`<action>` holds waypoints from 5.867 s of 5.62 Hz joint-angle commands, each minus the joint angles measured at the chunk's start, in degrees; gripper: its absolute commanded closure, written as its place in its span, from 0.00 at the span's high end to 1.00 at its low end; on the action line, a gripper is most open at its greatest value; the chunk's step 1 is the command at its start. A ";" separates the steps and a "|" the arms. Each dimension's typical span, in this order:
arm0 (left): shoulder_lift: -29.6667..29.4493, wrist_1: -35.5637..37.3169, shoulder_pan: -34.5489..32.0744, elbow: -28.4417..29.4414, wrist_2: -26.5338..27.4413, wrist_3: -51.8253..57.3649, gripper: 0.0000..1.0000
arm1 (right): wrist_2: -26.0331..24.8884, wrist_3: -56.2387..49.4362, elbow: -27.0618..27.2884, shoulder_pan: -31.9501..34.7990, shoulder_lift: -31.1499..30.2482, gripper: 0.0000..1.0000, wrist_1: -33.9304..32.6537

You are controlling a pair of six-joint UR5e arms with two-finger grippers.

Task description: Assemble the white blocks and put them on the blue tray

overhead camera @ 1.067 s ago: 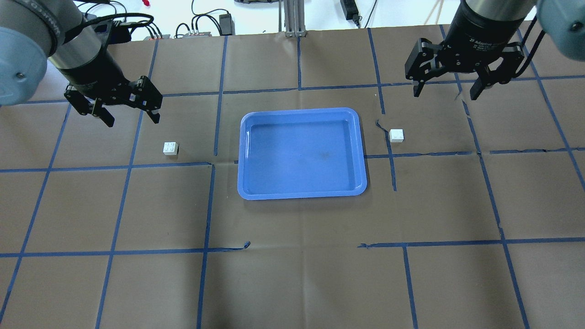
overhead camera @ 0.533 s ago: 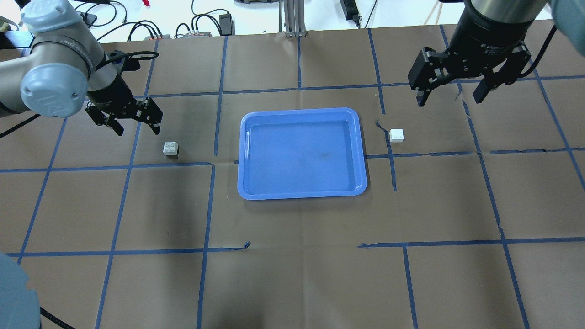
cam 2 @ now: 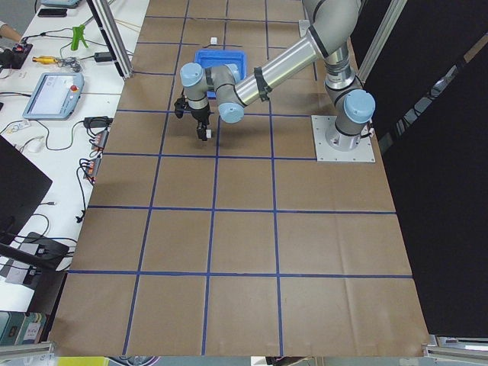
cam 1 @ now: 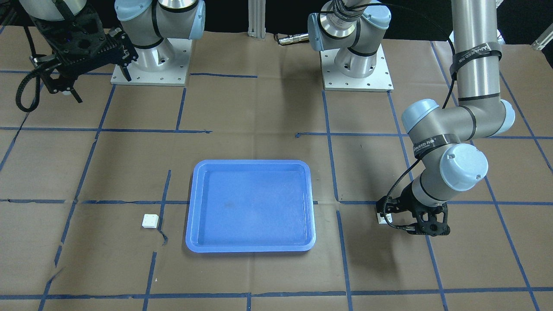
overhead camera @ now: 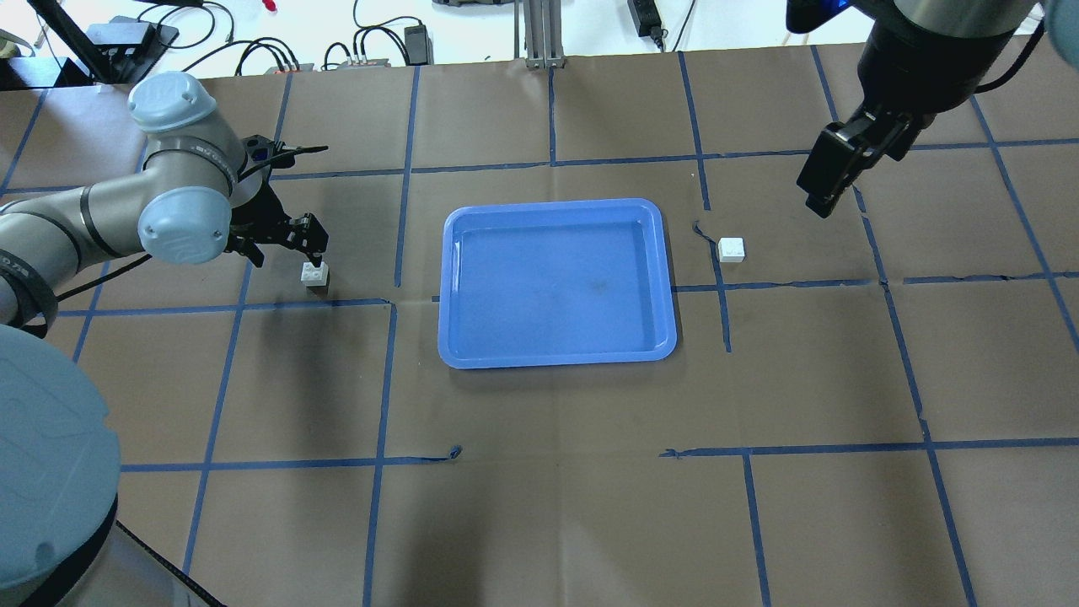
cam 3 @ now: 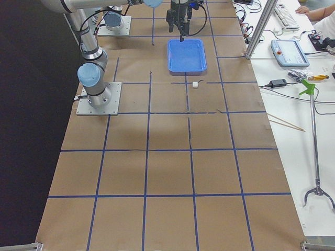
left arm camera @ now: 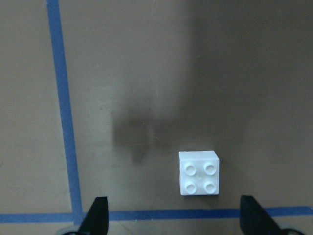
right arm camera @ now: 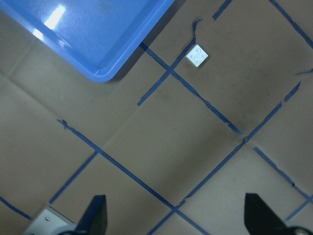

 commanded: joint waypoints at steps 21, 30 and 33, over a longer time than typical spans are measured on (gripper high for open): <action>9.02 -16.37 -33.67 8.99 -2.39 52.48 0.93 | 43.60 -68.93 18.49 -17.83 33.58 0.45 -39.28; 27.80 -36.48 -15.06 16.41 0.16 -18.79 0.99 | 43.69 -37.09 25.83 2.89 25.84 0.35 -62.38; 29.73 -35.40 -13.52 14.13 0.07 -18.71 0.99 | 43.60 -36.67 32.29 3.52 28.90 0.35 -72.13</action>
